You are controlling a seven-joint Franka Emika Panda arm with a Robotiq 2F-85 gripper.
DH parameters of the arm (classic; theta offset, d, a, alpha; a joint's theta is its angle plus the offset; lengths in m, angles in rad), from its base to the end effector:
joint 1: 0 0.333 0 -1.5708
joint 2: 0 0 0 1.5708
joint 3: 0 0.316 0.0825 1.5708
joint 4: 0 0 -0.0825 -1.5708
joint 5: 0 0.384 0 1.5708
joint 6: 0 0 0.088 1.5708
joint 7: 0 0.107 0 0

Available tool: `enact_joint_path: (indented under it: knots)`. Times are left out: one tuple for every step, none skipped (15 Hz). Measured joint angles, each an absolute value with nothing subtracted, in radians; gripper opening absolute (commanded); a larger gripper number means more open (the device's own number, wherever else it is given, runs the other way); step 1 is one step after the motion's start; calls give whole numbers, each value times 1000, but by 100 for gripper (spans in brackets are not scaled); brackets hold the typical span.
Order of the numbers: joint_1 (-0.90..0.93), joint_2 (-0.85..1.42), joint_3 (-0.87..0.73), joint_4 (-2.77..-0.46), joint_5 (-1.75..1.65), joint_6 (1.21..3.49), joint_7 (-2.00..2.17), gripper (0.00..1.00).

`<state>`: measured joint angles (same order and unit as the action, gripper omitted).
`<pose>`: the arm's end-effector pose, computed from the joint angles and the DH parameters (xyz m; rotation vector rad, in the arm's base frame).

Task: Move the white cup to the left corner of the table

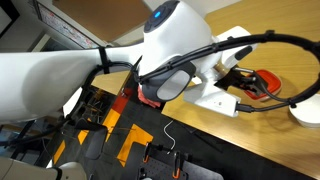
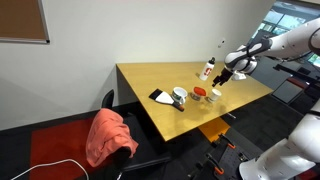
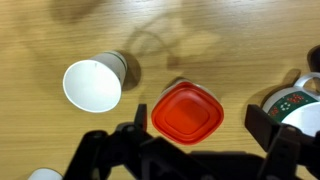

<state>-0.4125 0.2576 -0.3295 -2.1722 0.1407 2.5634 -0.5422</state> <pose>0.4246 -0.3886 0.2942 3.0153 -0.4490 0.1883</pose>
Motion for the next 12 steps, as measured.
enact_joint_path:
  knots:
    - [-433,289,-315,-2146,166,2560,-544,100]
    - [-455,320,-300,-2119,186,2555,-545,100]
    - [-474,351,-286,-2091,192,2551,-545,100]
    - [-492,384,-275,-2061,193,2545,-545,100]
    - [-508,414,-268,-2031,193,2534,-545,100]
    - [-522,445,-263,-2000,192,2521,-545,100]
    - [-534,473,-261,-1971,190,2508,-545,100]
    - [-547,500,-259,-1942,185,2494,-545,100]
    - [-561,524,-256,-1915,181,2483,-545,100]
    - [-576,546,-252,-1889,178,2475,-545,100]
    - [-591,566,-246,-1865,173,2467,-545,100]
    - [-606,584,-239,-1843,169,2462,-546,100]
